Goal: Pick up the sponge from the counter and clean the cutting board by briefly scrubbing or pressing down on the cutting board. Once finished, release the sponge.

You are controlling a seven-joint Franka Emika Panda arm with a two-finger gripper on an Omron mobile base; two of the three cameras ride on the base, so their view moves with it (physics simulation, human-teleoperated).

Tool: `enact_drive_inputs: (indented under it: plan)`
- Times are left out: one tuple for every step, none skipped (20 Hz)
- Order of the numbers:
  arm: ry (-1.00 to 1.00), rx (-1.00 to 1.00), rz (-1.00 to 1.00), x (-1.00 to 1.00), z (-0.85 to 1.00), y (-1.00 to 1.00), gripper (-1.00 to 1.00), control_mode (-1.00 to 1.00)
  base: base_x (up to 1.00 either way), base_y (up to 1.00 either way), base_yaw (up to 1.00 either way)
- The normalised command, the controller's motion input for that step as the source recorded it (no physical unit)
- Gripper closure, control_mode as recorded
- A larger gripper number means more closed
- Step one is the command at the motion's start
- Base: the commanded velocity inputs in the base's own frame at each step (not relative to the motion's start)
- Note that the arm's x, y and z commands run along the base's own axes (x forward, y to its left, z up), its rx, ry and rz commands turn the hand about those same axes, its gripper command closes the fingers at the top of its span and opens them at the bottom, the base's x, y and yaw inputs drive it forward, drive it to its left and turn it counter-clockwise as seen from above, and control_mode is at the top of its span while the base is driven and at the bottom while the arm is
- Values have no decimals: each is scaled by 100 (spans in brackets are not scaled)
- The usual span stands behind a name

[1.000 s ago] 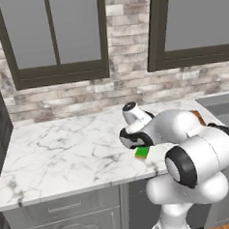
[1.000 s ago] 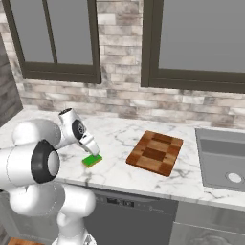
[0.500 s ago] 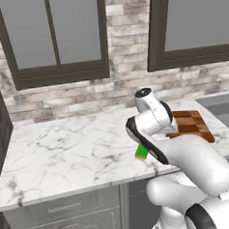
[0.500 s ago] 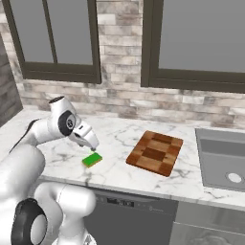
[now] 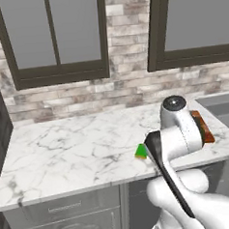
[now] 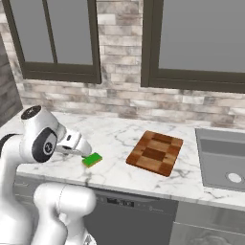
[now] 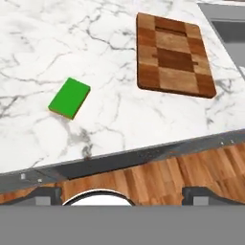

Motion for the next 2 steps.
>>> enact_drive_inputs:
  plan:
    - [-14,0,26,-100,48,-14,-100,-100,0,0,0]
    - [-13,0,25,-100,51,-13,-100,-100,0,0,0]
